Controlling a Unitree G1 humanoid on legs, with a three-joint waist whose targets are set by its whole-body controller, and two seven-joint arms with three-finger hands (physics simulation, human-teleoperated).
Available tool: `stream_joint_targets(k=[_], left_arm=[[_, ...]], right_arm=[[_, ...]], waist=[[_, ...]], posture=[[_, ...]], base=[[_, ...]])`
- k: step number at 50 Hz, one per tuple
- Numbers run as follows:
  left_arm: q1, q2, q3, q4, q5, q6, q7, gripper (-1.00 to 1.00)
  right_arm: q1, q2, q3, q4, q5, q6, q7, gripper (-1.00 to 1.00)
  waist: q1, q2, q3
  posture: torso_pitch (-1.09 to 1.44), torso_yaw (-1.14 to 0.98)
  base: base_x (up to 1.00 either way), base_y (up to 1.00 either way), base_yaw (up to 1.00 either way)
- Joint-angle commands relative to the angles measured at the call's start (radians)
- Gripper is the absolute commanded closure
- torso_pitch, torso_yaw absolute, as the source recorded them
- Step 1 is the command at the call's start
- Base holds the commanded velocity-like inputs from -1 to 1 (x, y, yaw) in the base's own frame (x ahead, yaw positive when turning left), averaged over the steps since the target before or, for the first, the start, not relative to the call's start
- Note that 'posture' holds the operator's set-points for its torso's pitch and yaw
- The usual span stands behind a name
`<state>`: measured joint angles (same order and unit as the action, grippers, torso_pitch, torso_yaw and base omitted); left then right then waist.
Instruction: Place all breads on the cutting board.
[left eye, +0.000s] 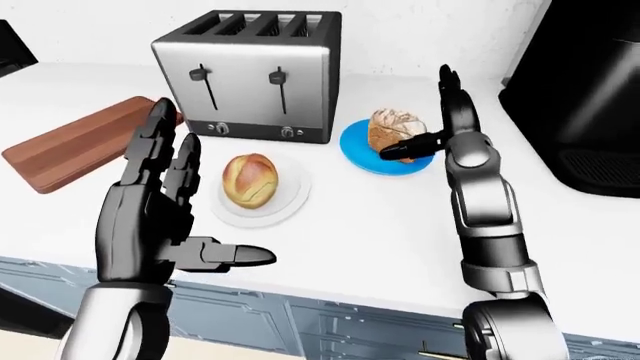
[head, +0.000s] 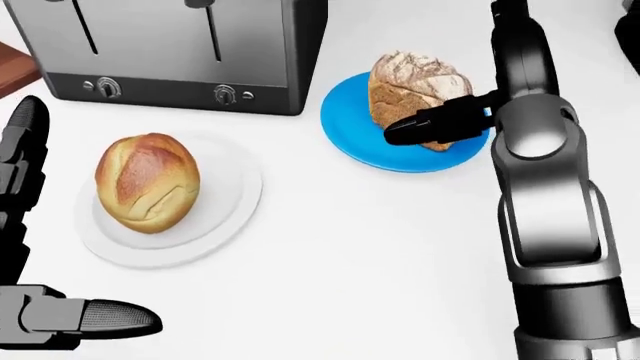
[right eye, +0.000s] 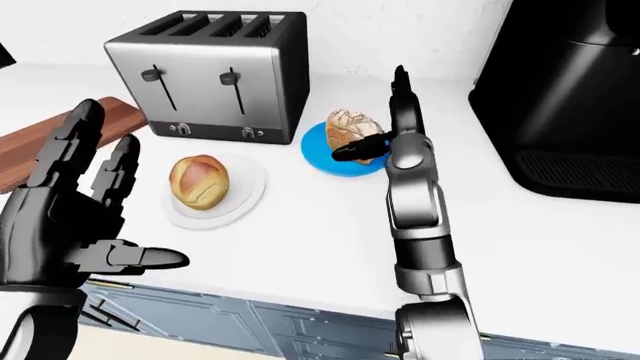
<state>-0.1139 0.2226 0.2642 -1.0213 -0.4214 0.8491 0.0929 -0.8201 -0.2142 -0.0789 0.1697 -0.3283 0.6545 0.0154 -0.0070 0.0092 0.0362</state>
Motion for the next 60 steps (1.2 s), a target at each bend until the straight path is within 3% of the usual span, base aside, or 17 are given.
stream_joint_targets(k=[1,8,9,18,25,29,32,40,46,52,55,60], left_arm=[[-0.014,0.002,0.004,-0.026,0.011,-0.031,-0.010,-1.00],[-0.013,-0.014,0.009,-0.026,0.031,-0.027,-0.032,-1.00],[-0.011,-0.015,0.009,-0.026,0.034,-0.030,-0.036,-1.00],[-0.011,-0.020,0.033,-0.026,0.027,-0.029,-0.049,-1.00],[-0.008,-0.024,0.034,-0.026,0.031,-0.031,-0.055,-1.00],[-0.008,-0.018,0.034,-0.026,0.023,-0.033,-0.048,-1.00],[-0.011,-0.010,0.035,-0.026,0.013,-0.030,-0.039,-1.00],[-0.013,0.011,0.035,-0.026,-0.015,-0.031,-0.014,-1.00],[-0.013,0.033,0.034,-0.026,-0.040,-0.034,0.010,-1.00],[-0.024,0.054,0.033,-0.026,-0.057,-0.025,0.031,-1.00],[-0.053,0.036,0.033,-0.026,-0.009,0.012,0.007,-1.00],[-0.102,0.009,-0.011,0.013,0.131,0.037,-0.045,-1.00]], right_arm=[[-0.035,-0.001,-0.001,-0.028,-0.009,-0.039,-0.005,-0.88],[-0.039,0.014,0.010,0.000,-0.028,-0.050,0.004,-0.58],[-0.041,0.015,0.009,0.015,-0.027,-0.058,0.002,-0.46],[-0.034,0.027,0.018,0.062,-0.041,-0.090,0.001,-0.23],[-0.040,0.031,0.023,0.069,-0.056,-0.094,0.007,0.26],[-0.041,0.034,0.026,0.089,-0.068,-0.109,0.004,0.35],[-0.047,0.036,0.025,0.080,-0.073,-0.103,0.007,0.58],[-0.056,0.031,0.021,-0.008,-0.079,-0.049,0.033,0.87],[-0.060,0.028,0.019,-0.123,-0.089,0.020,0.063,1.00],[-0.050,0.025,0.009,-0.249,-0.074,0.087,0.081,1.00],[-0.044,0.024,0.010,-0.311,-0.071,0.123,0.092,1.00],[-0.040,0.021,0.010,-0.425,-0.064,0.197,0.114,1.00]], waist=[[0.005,0.003,-0.015],[0.002,0.002,-0.017],[0.001,0.002,-0.017],[-0.001,0.004,-0.019],[-0.002,0.003,-0.019],[-0.003,0.005,-0.019],[-0.003,0.006,-0.019],[-0.002,0.007,-0.018],[-0.002,0.008,-0.014],[-0.003,0.010,-0.011],[-0.001,0.010,-0.010],[0.000,0.007,-0.008]], posture=[[0.00,0.00],[0.00,0.00],[0.00,0.00],[0.00,0.00],[0.00,0.00],[0.00,0.00],[0.00,0.00],[0.00,0.00],[0.00,0.00],[0.00,0.00],[0.00,0.00],[0.00,0.00]], base=[[0.00,0.00,0.00],[0.00,0.00,0.00],[0.00,0.00,0.00],[0.00,0.00,0.00],[0.00,0.00,0.00],[0.00,0.00,0.00],[0.00,0.00,0.00],[0.00,0.00,0.00],[0.00,0.00,0.00],[0.00,0.00,0.00],[0.00,0.00,0.00],[0.00,0.00,0.00]])
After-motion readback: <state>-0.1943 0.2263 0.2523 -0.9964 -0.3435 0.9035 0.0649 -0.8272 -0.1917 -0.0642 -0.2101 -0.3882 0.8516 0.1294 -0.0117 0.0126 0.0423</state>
